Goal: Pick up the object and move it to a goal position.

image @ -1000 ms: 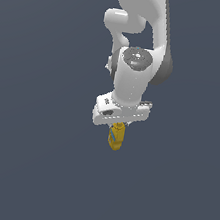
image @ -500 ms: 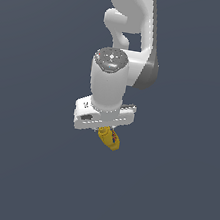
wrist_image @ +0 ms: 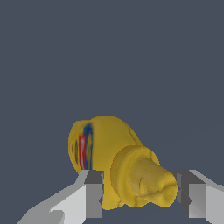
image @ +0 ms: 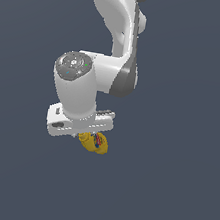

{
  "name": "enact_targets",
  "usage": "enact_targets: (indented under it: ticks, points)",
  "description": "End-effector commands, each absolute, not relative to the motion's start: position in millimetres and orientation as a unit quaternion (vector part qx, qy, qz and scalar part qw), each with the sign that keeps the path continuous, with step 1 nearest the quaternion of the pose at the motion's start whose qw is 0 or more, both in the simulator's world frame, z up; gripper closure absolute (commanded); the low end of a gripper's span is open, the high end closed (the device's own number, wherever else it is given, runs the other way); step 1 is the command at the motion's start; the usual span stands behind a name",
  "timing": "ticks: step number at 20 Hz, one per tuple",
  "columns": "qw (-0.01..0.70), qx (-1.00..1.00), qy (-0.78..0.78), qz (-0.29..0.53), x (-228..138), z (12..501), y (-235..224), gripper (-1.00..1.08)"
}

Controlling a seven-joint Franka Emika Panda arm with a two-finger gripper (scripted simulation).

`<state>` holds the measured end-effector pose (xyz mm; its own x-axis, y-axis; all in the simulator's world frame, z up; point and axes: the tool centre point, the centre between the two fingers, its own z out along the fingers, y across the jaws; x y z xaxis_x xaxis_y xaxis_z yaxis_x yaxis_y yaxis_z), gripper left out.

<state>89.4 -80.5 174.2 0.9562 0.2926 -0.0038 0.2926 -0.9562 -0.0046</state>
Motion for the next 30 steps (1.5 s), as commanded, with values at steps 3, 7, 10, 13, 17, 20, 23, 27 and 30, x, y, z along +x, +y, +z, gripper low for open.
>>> enact_targets:
  ticks: [3,7,10,13,17,20,23,27,30]
  points:
    - [0.0,-0.989,-0.146,0.0,100,178,-101,1.08]
    - [0.0,-0.989,-0.146,0.0,105,178,-108,1.08]
    - [0.0,-0.989,-0.146,0.0,107,179,-111,1.08]
    - [0.002,-0.989,-0.147,0.003,106,174,-108,1.08]
    - [0.002,-0.989,-0.147,0.003,107,175,-110,1.08]
    - [0.002,-0.989,-0.147,0.003,110,176,-115,1.08]
    - [0.002,-0.989,-0.147,0.003,114,177,-123,1.08]
    - [0.002,-0.989,-0.147,0.003,121,179,-135,1.08]
    - [0.002,-0.989,-0.147,0.003,125,180,-142,1.08]
